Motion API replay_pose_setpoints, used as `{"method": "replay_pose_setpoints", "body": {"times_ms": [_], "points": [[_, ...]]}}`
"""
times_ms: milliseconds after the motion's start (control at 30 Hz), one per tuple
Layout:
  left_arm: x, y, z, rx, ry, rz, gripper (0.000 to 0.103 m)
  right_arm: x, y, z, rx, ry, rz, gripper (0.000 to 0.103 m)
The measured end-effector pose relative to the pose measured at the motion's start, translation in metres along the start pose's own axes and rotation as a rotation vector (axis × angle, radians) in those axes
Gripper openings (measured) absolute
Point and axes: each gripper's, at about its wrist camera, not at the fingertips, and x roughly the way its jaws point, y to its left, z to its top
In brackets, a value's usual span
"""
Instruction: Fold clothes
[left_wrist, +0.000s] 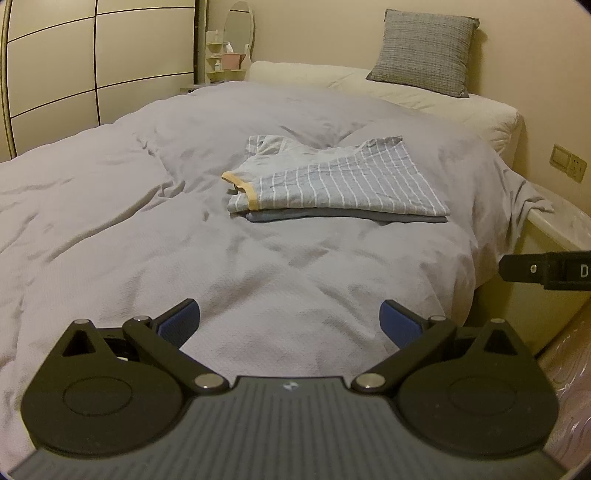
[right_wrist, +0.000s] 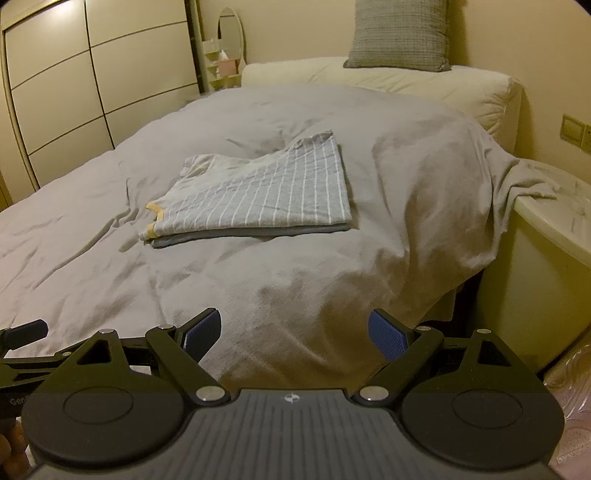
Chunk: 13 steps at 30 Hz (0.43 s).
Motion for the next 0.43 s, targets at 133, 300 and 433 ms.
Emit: {"method": "replay_pose_setpoints", "body": {"times_ms": [133,300,433], "points": [[0.0007,-0.0022,0.001,0.01,-0.002,0.005,0.102,0.0004,-0.0015,-0.0003,0.003,-0.001,0.003,0.089],[0.0024,-0.0034,0.0008,0.011,0.0,0.0,0.102,0.0008,-0.0024,-0.0012,0.009,0.002,0.004,0.089],[0.0032,-0.0036,0.0002,0.004,-0.003,-0.011,0.102,0.0025,-0.0034,-0.0005,0.012,0.004,0.006,0.089]]}}
